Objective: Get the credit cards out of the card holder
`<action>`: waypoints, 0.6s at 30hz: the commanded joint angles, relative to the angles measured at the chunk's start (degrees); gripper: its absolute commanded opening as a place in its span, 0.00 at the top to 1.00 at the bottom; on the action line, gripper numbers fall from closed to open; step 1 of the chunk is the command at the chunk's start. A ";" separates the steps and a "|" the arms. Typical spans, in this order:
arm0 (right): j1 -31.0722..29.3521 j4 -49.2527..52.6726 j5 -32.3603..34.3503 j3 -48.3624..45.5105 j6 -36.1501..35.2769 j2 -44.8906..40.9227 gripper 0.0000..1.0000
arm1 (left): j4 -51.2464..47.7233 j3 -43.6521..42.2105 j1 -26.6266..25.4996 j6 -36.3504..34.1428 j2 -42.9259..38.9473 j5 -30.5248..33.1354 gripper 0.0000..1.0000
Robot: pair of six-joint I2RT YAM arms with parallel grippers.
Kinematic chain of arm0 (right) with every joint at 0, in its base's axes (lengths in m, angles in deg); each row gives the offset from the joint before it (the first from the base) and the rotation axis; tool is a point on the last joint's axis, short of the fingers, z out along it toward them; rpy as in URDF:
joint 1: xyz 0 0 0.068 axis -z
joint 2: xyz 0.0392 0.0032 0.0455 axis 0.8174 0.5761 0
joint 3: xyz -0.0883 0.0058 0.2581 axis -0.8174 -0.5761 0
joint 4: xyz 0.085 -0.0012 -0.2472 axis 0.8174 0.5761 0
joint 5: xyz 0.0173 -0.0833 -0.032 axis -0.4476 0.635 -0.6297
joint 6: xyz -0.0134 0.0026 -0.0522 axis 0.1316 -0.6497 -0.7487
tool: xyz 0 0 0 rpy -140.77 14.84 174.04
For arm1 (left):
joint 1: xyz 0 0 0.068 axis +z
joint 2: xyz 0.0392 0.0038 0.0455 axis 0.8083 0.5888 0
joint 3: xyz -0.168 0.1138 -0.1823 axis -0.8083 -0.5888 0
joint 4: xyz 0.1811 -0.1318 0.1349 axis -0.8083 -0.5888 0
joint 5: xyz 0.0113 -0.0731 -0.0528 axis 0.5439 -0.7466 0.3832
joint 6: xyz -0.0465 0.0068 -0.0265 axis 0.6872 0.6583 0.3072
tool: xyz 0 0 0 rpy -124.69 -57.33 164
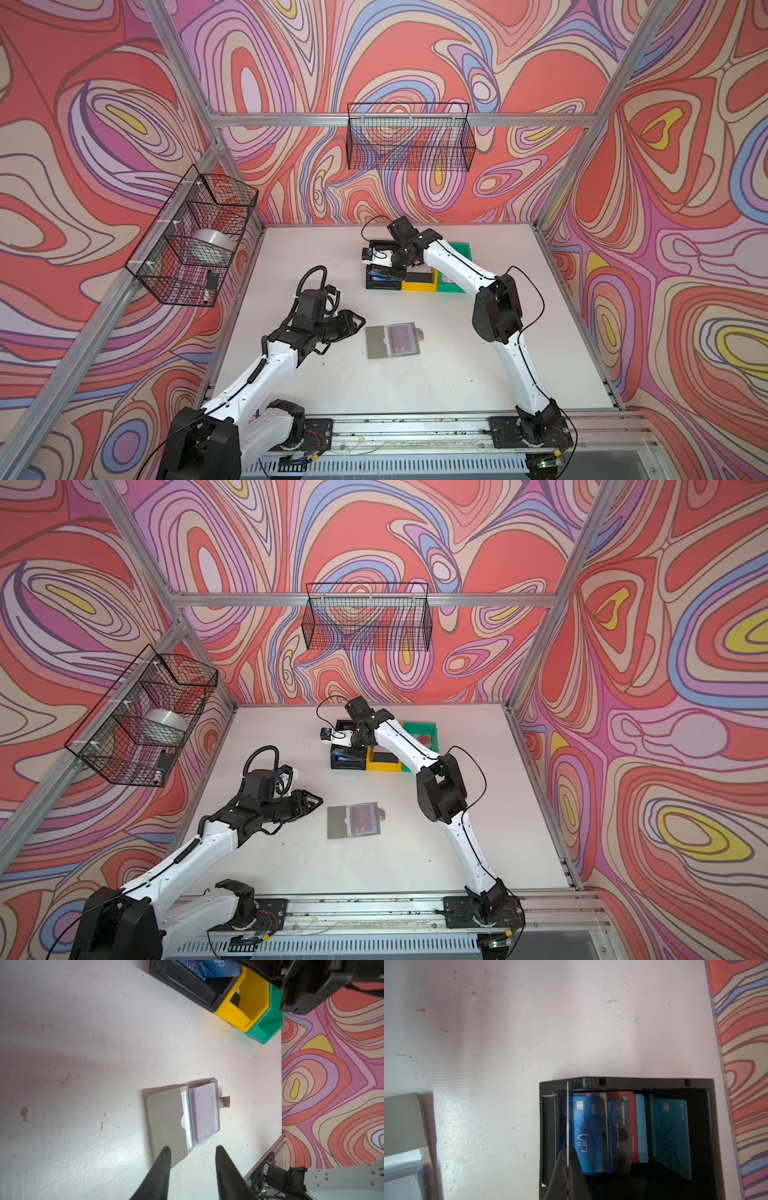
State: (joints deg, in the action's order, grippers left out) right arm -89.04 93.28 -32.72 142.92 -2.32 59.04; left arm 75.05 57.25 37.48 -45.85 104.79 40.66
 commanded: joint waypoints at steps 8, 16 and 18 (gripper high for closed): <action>-0.19 0.43 3.81 1.24 -1.27 1.85 1.00 | -0.62 -0.11 0.34 -0.28 -1.10 0.72 0.61; -0.29 0.12 5.04 0.56 -1.21 1.88 1.00 | -0.69 -0.46 0.42 -0.28 -1.62 0.86 0.61; -0.32 -0.20 5.02 0.49 -1.12 1.88 1.00 | -0.79 -0.54 0.38 -0.27 -1.86 0.91 0.61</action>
State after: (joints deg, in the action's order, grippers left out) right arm -89.15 93.37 -28.33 142.92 -3.35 59.66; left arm 75.05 57.25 37.48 -45.85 104.01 40.84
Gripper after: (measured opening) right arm 0.044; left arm 0.394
